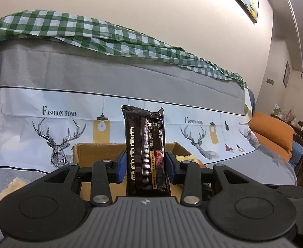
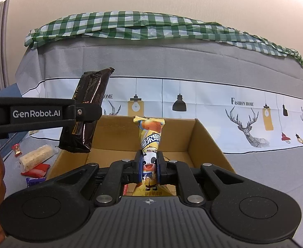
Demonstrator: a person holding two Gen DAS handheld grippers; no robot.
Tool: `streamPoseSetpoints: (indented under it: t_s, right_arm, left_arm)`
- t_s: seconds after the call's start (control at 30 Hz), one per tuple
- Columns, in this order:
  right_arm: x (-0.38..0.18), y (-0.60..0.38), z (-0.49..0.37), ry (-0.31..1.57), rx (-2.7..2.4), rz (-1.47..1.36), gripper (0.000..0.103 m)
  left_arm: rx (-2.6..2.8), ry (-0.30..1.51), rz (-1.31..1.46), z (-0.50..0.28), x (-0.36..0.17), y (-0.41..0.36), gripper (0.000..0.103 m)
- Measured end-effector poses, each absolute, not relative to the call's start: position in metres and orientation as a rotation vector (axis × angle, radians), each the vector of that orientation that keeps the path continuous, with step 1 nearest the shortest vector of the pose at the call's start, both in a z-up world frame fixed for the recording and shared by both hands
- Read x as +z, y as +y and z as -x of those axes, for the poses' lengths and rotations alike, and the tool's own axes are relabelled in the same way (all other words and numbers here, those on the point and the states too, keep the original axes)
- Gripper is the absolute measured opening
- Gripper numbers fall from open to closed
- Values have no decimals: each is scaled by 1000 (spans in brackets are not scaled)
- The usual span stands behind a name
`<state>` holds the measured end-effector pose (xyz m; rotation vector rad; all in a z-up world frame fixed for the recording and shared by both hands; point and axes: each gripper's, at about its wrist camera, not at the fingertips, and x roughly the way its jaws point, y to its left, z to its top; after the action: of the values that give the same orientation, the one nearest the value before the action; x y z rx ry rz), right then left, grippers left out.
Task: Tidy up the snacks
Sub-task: 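Open left gripper over box while right gripper releases yellow bar into box, then move both open grippers back to the remaining snacks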
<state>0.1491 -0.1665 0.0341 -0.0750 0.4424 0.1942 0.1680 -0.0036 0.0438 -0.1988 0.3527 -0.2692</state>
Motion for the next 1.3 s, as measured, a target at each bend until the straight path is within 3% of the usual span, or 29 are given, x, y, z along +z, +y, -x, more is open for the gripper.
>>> streamPoseSetpoints:
  t_s: [0.07, 0.1, 0.2, 0.23, 0.47, 0.83, 0.93, 1.0, 1.1, 1.2, 1.23, 1.27, 1.3]
  right_arm:
    - [32, -165, -152, 467, 183, 83, 13]
    - [30, -164, -154, 476, 168, 87, 17]
    - [33, -167, -154, 462, 125, 69, 51]
    - [33, -168, -154, 456, 120, 61, 56]
    - [33, -167, -151, 441, 108, 58, 59]
    - [37, -160, -135, 427, 128, -38, 55]
    - [37, -154, -131, 428, 171, -69, 26]
    - [38, -147, -127, 428, 213, -87, 15]
    - [42, -136, -119, 405, 262, -90, 13]
    - [42, -125, -115, 403, 305, -84, 13]
    - [42, -121, -114, 408, 320, -83, 13]
    - [41, -119, -114, 411, 330, -83, 13]
    - [41, -116, -114, 414, 340, -86, 13]
  left_arm:
    - [-310, 385, 201, -171, 43, -4, 52]
    - [-310, 388, 194, -171, 42, -5, 62]
    - [-287, 364, 169, -167, 43, -6, 64]
    - [-283, 365, 172, -167, 43, -5, 64]
    - [-232, 348, 169, -161, 39, 7, 64]
    - [-146, 403, 170, -116, 36, 57, 65]
    - [-98, 428, 158, -102, 43, 74, 65]
    - [-76, 440, 126, -98, 51, 86, 67]
    - [-21, 433, 102, -93, 59, 108, 73]
    - [3, 478, 196, -91, 42, 137, 73]
    - [6, 508, 234, -90, 30, 146, 68]
    - [3, 595, 239, -95, 18, 152, 55]
    - [49, 693, 187, -103, 11, 153, 21]
